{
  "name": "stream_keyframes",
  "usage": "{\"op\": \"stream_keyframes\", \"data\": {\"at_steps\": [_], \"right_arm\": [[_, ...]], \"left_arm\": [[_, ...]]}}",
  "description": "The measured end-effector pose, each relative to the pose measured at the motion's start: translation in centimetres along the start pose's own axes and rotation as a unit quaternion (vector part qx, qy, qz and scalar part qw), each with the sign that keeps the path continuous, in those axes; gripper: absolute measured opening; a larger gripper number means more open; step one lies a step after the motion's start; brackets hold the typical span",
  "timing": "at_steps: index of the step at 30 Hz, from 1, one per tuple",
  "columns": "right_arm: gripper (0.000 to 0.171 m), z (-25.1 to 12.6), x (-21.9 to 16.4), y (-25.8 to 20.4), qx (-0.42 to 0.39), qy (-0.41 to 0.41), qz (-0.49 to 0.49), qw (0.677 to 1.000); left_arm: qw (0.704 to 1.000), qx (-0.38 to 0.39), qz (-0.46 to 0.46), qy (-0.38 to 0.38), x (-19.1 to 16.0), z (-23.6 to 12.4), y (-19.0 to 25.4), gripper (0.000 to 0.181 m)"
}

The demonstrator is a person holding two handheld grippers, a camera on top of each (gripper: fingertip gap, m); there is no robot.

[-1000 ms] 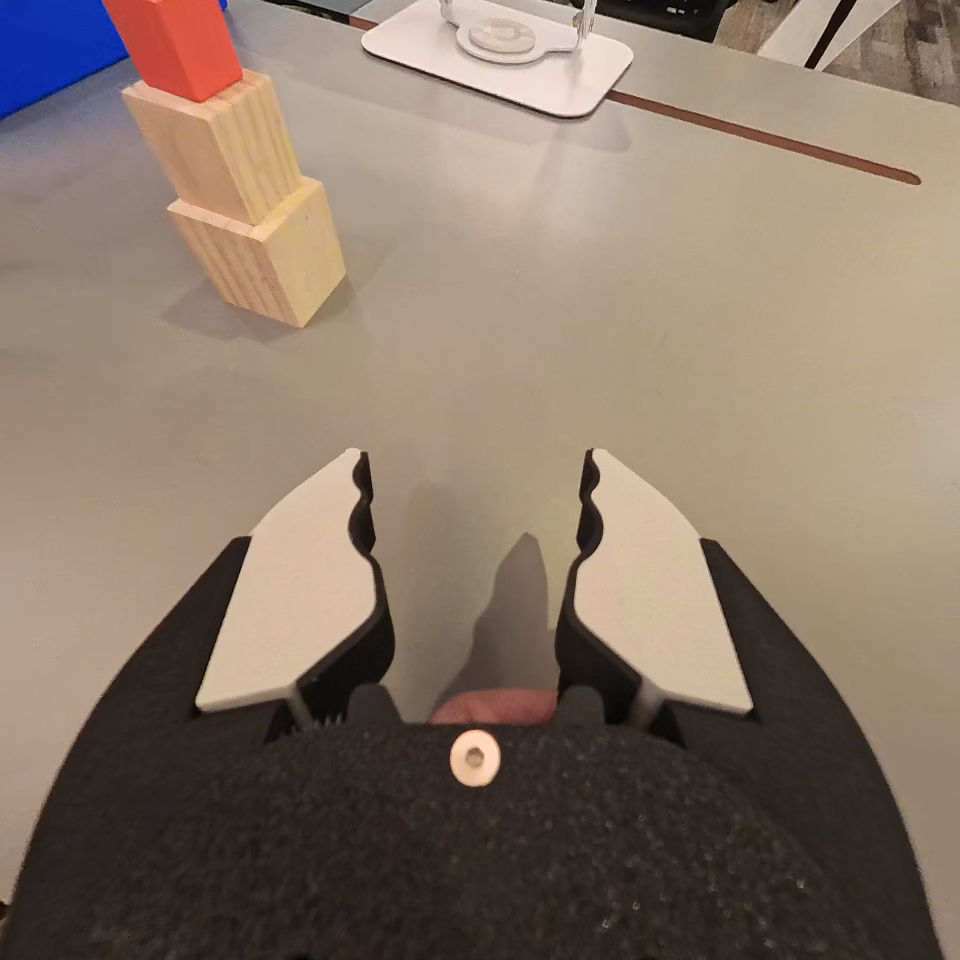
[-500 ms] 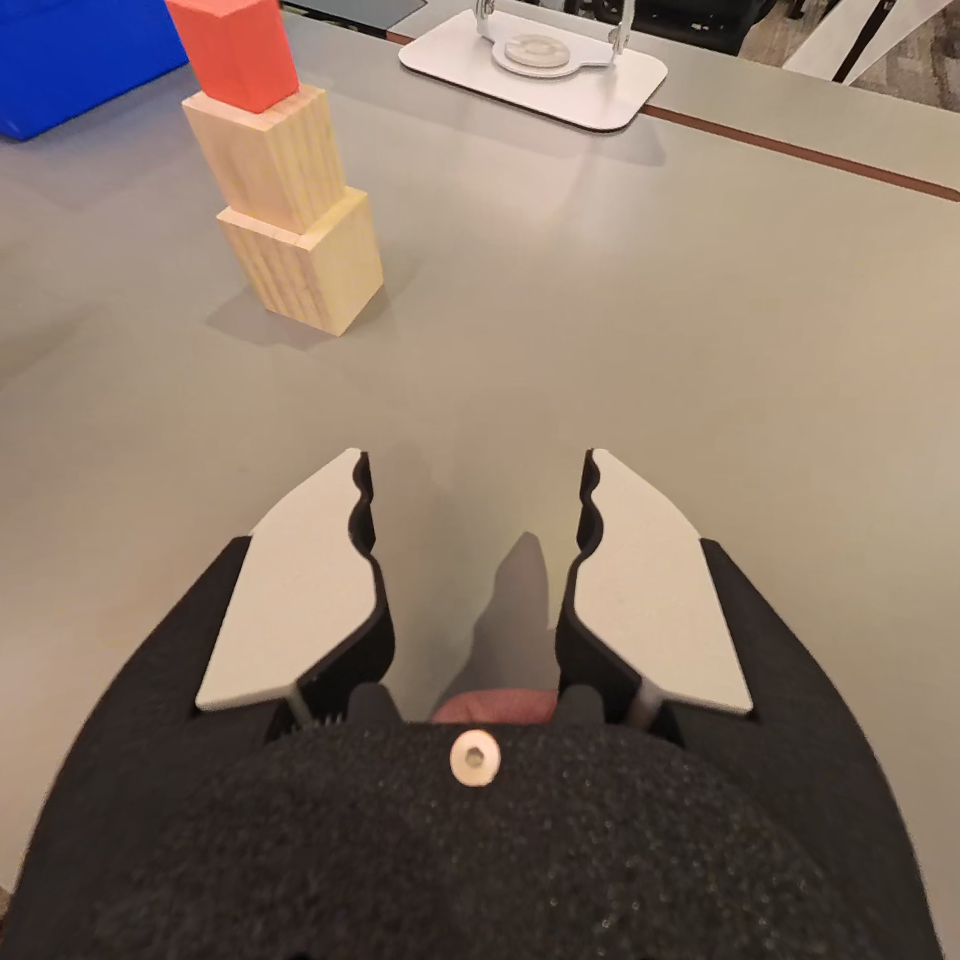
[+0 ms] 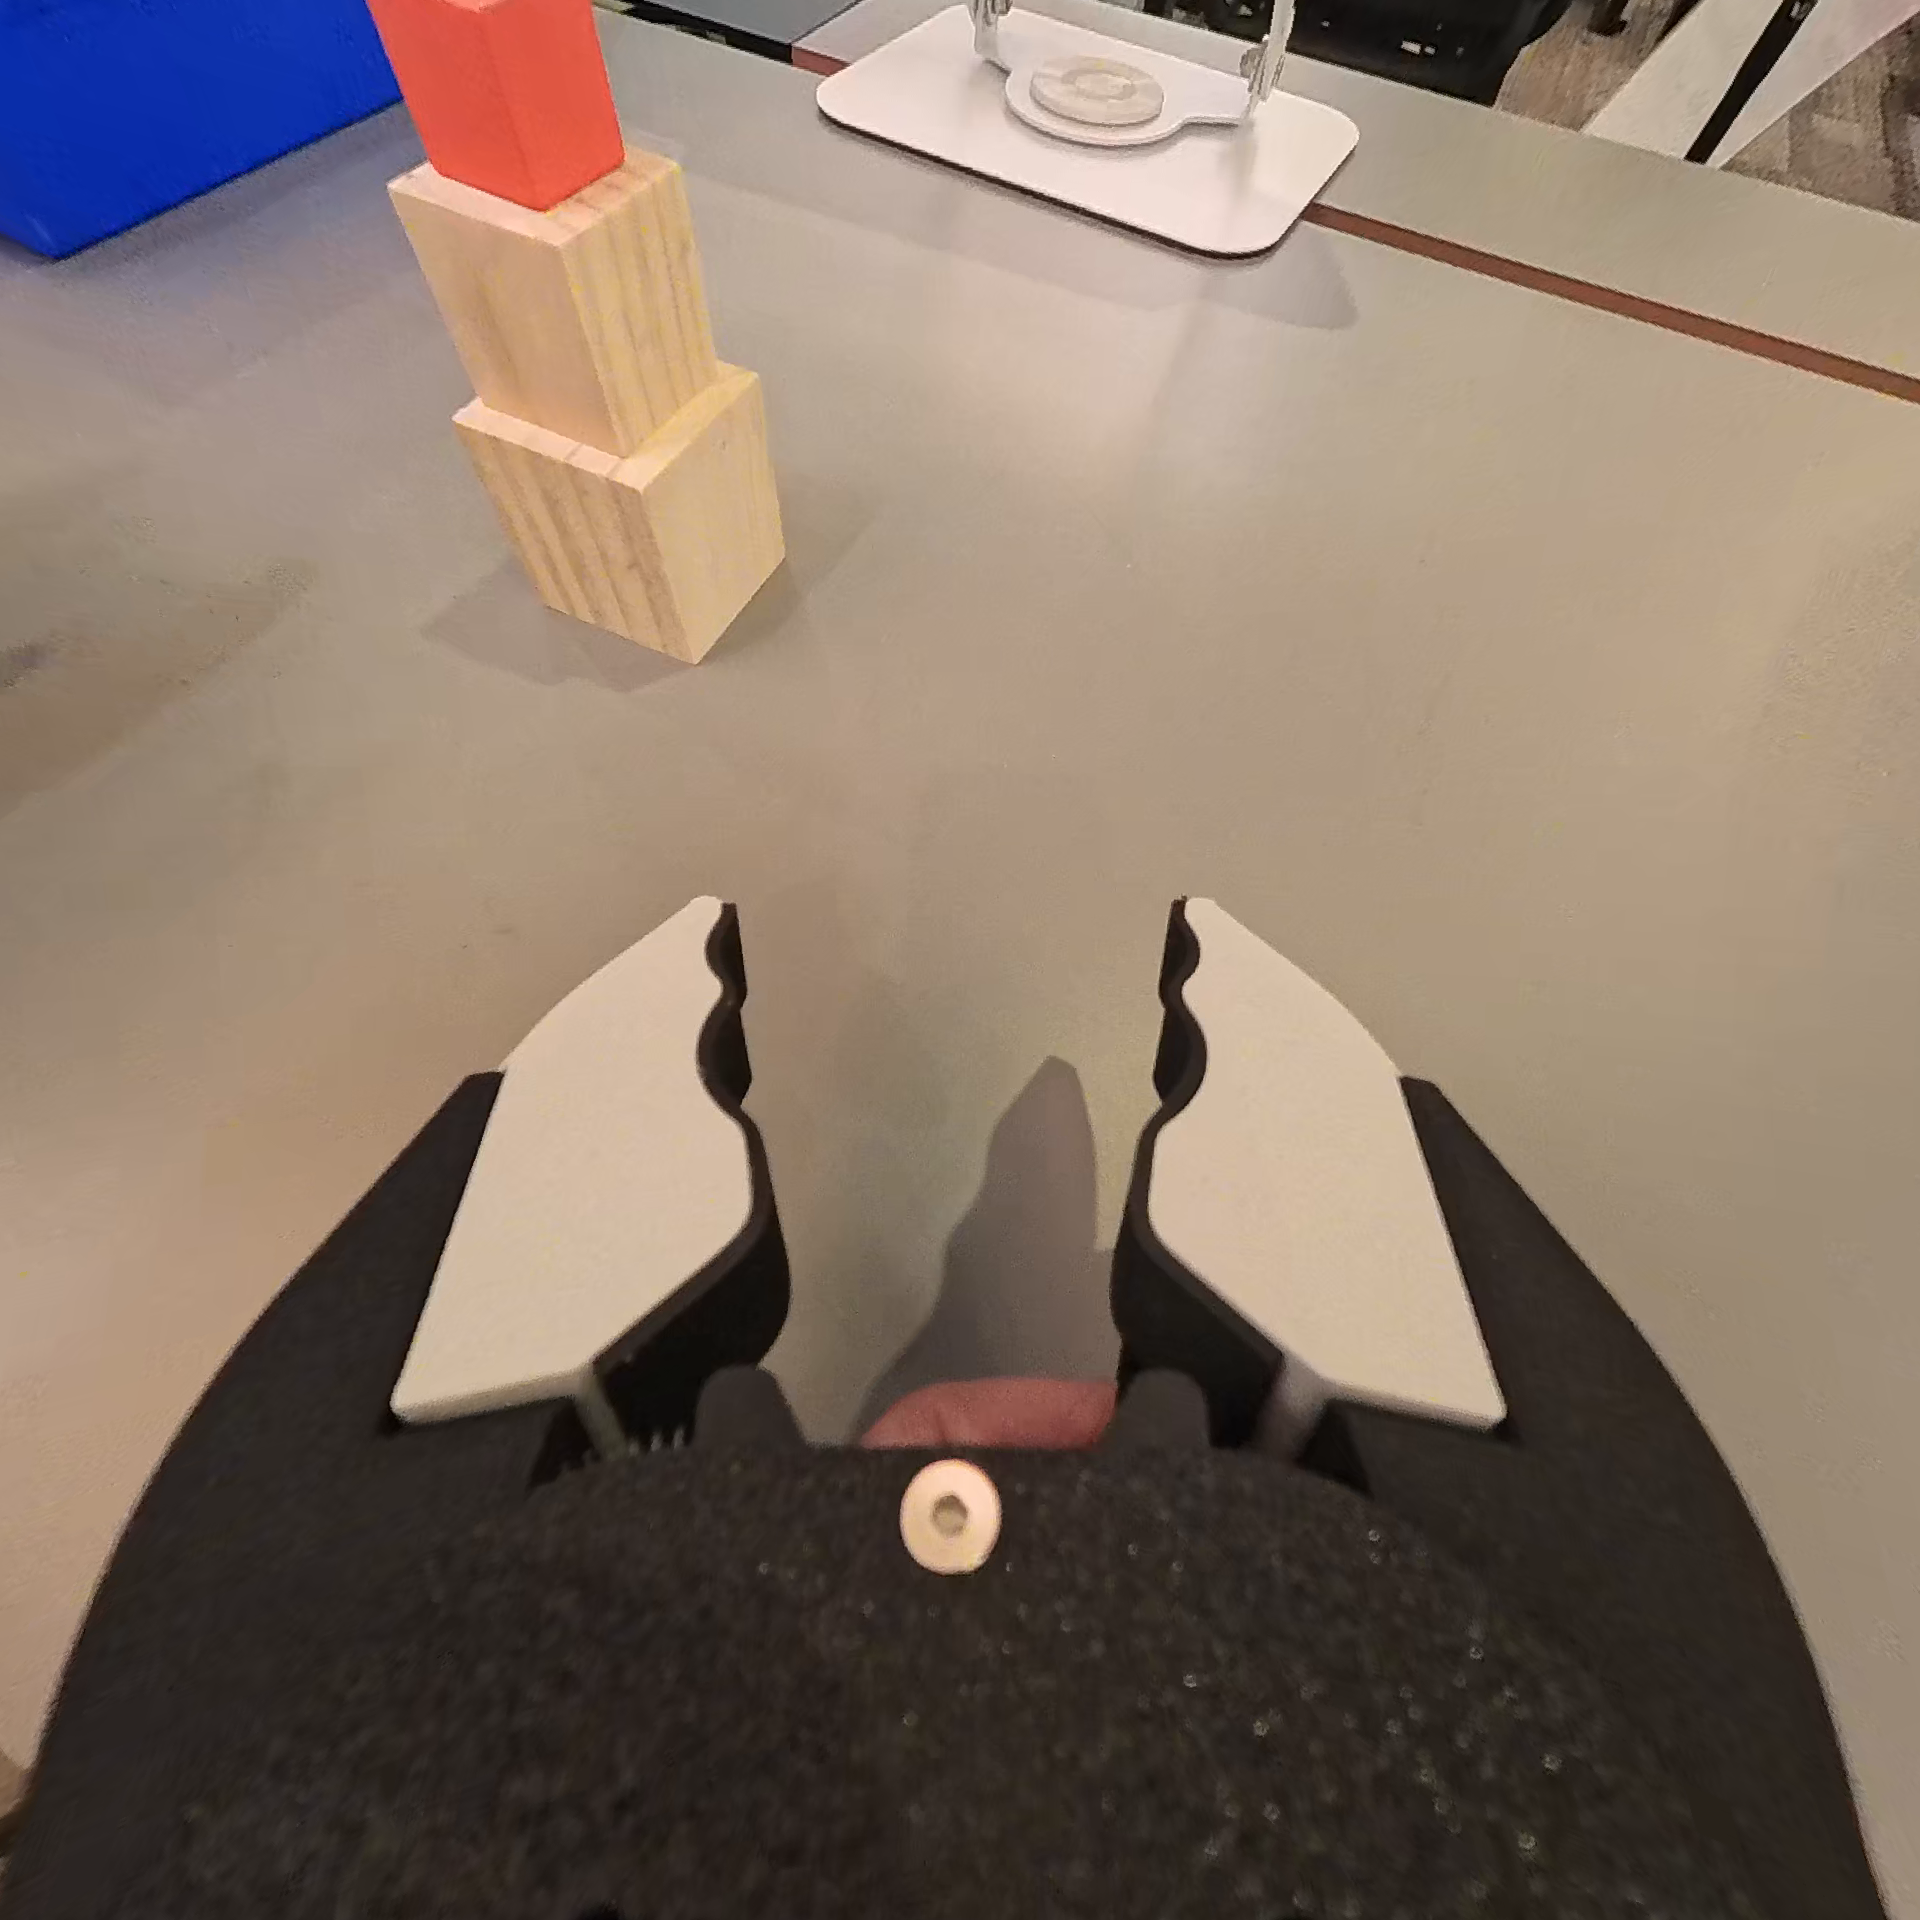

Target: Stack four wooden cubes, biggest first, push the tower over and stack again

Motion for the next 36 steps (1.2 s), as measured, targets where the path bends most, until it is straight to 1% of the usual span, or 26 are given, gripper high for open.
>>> {"op": "stream_keyframes", "data": {"at_steps": [5,6,9,11,14,16,18,22,23,24,29,31,36], "right_arm": [[0.077,0.0,0.0,0.0,0.004,0.0,0.002,1.0],[0.077,0.0,0.0,0.1,0.004,0.0,0.002,1.0],[0.077,0.0,-0.1,0.3,0.007,0.0,0.008,1.0],[0.076,0.1,-0.1,0.5,0.01,-0.001,0.011,1.0],[0.076,0.0,-0.1,0.5,0.015,0.0,0.018,1.0],[0.076,0.0,-0.1,0.5,0.017,0.0,0.018,1.0],[0.076,0.0,-0.1,0.5,0.018,-0.001,0.016,1.0],[0.076,-0.1,0.0,0.6,0.018,0.001,0.017,1.0],[0.076,-0.2,0.0,0.6,0.019,0.001,0.019,1.0],[0.076,-0.2,0.0,0.6,0.019,0.001,0.02,1.0],[0.075,-0.4,0.1,0.6,0.018,0.003,0.018,1.0],[0.075,-0.5,0.2,0.7,0.017,0.005,0.018,1.0],[0.074,-0.7,0.4,1.1,0.011,0.008,0.019,1.0]], "left_arm": [[0.998,0.028,-0.043,-0.046,2.6,8.1,-1.6,0.065],[0.996,0.038,-0.052,-0.055,2.6,9.7,-1.8,0.066],[0.991,0.035,-0.096,-0.09,2.2,13.4,-1.5,0.067],[0.987,0.054,-0.101,-0.108,2.2,14.9,-1.6,0.069],[0.985,0.064,-0.114,-0.115,3.0,16.4,-1.5,0.063],[0.982,0.088,-0.11,-0.127,2.9,17.2,-1.9,0.058],[0.976,0.087,-0.118,-0.159,2.2,18.1,-1.7,0.056],[0.975,0.102,-0.104,-0.167,2.1,18.3,-1.6,0.051],[0.975,0.107,-0.103,-0.167,2.1,18.3,-1.8,0.039],[0.975,0.101,-0.105,-0.166,2.0,18.2,-1.8,0.023],[0.979,0.077,-0.096,-0.163,2.0,17.8,-1.6,0.022],[0.984,0.072,-0.073,-0.144,2.4,17.4,-1.5,0.022],[0.994,0.063,-0.014,-0.085,4.0,14.3,-1.8,0.022]]}}
Point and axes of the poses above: each gripper's, where its closed fingertips meet, z out along the fingers, x out of its top, y = z × x across the jaws, the point moved 3 cm from there along -z, back along the fingers, and after that the axes turned 6 degrees about -x, right-handed, at the moved point
